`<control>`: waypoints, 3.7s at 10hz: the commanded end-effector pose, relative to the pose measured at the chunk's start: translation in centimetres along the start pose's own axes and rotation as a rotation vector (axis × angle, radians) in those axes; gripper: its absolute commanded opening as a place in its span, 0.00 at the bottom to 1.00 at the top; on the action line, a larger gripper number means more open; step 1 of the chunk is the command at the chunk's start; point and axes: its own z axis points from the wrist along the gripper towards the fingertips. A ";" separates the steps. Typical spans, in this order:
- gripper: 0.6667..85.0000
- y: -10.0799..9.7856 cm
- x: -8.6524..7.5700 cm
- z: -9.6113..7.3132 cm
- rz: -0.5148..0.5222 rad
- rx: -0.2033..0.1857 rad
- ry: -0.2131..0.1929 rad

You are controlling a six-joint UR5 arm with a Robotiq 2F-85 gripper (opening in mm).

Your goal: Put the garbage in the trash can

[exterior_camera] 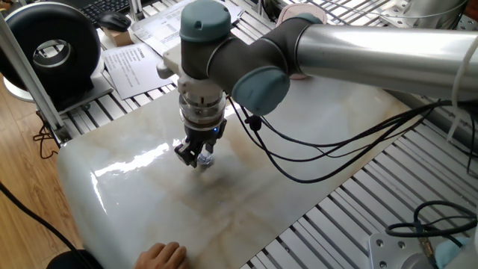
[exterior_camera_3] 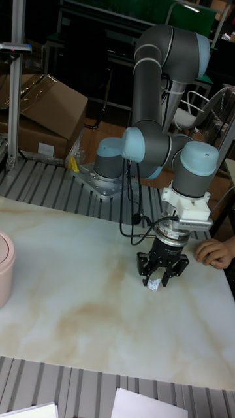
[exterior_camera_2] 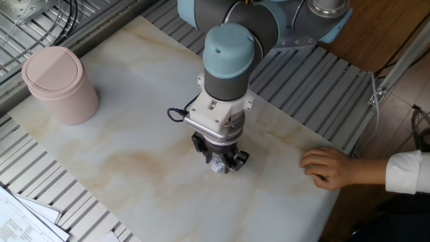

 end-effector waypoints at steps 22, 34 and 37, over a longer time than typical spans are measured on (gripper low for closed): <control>0.00 -17.0 -1.0 -13.1 -0.282 0.060 -0.042; 0.00 -27.3 -2.3 -16.2 -0.193 0.119 -0.027; 0.00 -29.9 -3.4 -16.8 -0.273 0.174 -0.033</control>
